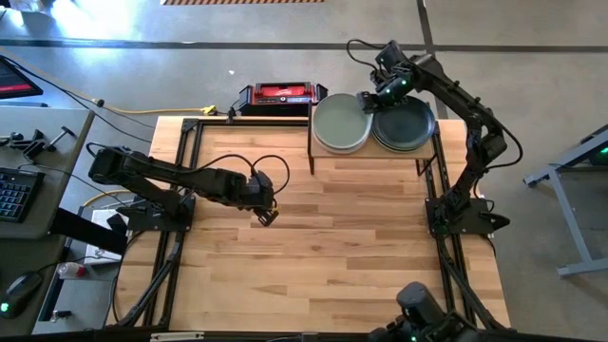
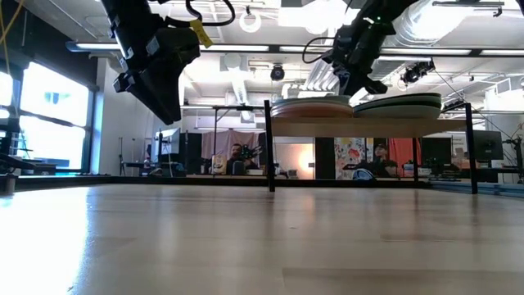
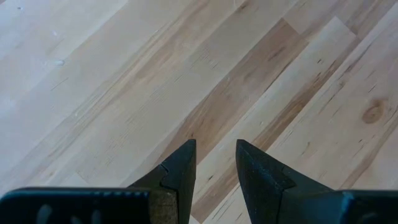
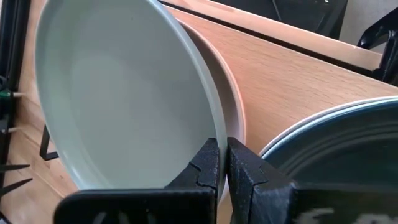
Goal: Place and stack plates onto a shelf
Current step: Stack the light blue plate on top of the light pink plate on the shelf
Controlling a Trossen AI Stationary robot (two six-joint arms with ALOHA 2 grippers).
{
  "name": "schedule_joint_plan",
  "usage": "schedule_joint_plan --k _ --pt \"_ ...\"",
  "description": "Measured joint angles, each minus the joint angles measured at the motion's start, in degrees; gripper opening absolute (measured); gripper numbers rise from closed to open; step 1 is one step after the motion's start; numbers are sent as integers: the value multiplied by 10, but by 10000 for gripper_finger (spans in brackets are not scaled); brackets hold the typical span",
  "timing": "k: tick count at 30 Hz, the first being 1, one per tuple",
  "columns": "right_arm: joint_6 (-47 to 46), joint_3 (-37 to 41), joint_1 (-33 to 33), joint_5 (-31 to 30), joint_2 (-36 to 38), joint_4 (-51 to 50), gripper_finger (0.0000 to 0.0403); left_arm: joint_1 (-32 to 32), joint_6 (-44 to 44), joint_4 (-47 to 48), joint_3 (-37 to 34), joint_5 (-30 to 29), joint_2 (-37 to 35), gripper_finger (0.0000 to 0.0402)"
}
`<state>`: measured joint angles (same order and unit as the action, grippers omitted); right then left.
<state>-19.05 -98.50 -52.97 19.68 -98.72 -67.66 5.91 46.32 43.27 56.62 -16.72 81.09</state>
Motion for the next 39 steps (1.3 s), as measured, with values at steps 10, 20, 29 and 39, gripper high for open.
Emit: schedule_joint_plan --k 10,20,29,39 --pt "-2 0 10 0 0 0 0 0 -1 0 0 0 0 101" --pt "-4 0 13 -1 0 -10 1 0 0 0 0 0 0 101" --pt "-4 0 13 -1 0 -16 1 0 0 0 0 0 0 101" --pt "-4 0 13 -16 0 -16 1 0 0 0 0 0 0 102"
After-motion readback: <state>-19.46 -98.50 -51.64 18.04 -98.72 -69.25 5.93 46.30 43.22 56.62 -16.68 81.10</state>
